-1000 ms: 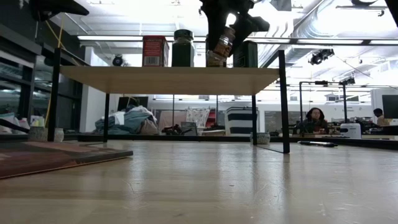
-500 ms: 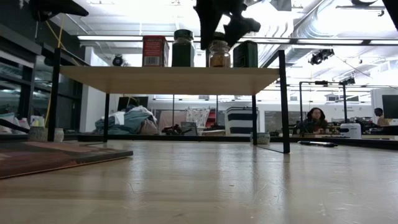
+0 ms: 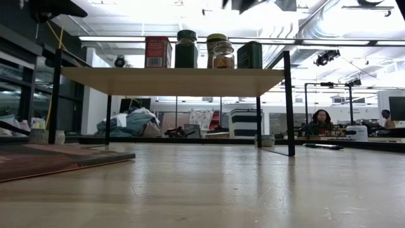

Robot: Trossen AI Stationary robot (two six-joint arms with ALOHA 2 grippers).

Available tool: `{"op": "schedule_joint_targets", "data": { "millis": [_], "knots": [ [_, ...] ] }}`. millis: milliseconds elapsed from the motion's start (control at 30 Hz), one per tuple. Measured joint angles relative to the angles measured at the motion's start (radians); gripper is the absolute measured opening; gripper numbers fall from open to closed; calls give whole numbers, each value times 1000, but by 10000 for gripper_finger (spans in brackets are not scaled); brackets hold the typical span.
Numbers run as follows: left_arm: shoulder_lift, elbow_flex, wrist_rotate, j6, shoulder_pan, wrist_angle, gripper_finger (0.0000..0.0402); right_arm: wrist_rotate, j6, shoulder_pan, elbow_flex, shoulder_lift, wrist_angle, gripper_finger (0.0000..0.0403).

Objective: Shelf spices
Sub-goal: Put the transparent seasoning bottle on the shelf

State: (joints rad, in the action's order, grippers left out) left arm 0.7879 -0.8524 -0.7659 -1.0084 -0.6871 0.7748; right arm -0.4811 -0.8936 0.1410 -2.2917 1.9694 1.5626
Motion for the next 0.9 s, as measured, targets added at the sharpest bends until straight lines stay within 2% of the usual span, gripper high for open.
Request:
{"op": "schedule_joint_targets", "data": {
  "millis": [100, 233, 267, 400, 567, 733, 900],
  "knots": [
    [0, 0, -2, 0, 0, 12, 257, -8, -97, 44, 58, -10, 5, 151],
    [0, 0, -13, -1, 0, 20, 257, -3, -224, 79, 168, -13, 10, 30],
    [0, 0, -14, -1, 0, 22, 257, 0, -251, 80, 201, -13, 12, 16],
    [1, 0, -27, -2, 0, 22, 257, 9, -416, 54, 328, -11, -2, 7],
    [-1, 1, -30, -31, 0, 1, 257, -51, -497, 28, 405, -11, -26, 2],
    [-17, 1, -43, 21, 0, -97, 257, -55, -455, 2, 435, -11, -161, 1],
    [-21, 1, -95, 58, 0, -119, 257, -43, -411, -11, 479, -11, -317, 0]
  ]
}}
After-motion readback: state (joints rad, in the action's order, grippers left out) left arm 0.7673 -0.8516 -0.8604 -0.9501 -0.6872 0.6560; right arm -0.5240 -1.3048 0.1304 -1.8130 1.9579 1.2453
